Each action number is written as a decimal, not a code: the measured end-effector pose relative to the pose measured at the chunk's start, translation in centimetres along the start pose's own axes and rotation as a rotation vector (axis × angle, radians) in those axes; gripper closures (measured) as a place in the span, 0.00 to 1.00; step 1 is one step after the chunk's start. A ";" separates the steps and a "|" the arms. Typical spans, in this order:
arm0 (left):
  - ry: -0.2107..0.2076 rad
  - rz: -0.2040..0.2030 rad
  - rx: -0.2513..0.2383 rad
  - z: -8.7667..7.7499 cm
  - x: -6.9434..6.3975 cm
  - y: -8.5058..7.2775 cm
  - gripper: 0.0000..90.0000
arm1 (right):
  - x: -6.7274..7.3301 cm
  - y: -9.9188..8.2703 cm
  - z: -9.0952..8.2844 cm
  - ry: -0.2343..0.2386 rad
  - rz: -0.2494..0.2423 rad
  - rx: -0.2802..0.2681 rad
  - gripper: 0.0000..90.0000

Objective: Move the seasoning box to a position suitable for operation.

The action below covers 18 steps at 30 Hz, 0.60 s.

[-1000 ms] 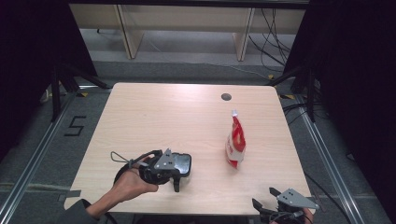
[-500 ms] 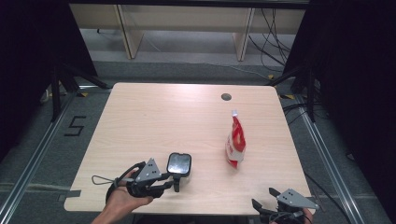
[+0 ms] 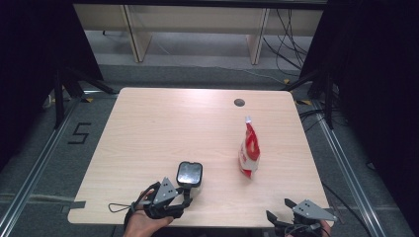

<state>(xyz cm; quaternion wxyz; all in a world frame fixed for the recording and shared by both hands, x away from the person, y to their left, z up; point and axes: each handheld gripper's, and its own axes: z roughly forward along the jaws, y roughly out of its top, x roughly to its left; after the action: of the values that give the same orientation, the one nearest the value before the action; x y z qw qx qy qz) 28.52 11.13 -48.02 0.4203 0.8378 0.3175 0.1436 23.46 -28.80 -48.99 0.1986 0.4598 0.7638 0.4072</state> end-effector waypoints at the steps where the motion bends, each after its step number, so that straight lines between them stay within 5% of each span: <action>1: -0.001 0.004 -0.008 0.3 -0.1 0.0 0.60 | 0.0 0.0 0.0 0.004 0.004 0.001 0.26; 3: 0.002 -0.005 -0.009 0.7 -0.1 0.0 0.63 | 0.0 0.0 0.0 0.001 -0.001 -0.002 0.26; 8: 0.031 0.071 -0.004 1.1 -0.1 -0.2 0.72 | 0.3 0.0 -0.1 -0.002 0.022 0.015 0.26; 9: 0.018 0.034 -0.010 1.1 0.1 -0.5 0.73 | 0.3 0.0 -0.1 0.006 0.030 0.021 0.26; 11: 0.043 0.061 -0.017 0.8 0.4 -0.6 0.76 | 0.2 -0.1 0.0 0.001 0.026 0.014 0.26; 17: 0.072 0.015 -0.013 -0.5 2.1 -1.6 0.79 | 0.0 0.0 0.0 0.008 0.001 0.013 0.26; 18: 0.076 0.036 -0.009 -0.7 2.4 -1.7 0.79 | 0.0 0.0 0.0 0.005 -0.004 0.010 0.26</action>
<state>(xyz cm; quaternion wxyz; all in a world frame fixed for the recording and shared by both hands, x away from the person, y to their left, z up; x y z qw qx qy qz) 29.32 13.87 -49.00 0.4091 0.8353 0.3177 0.1843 23.47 -28.80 -49.00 0.1952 0.4582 0.7673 0.4040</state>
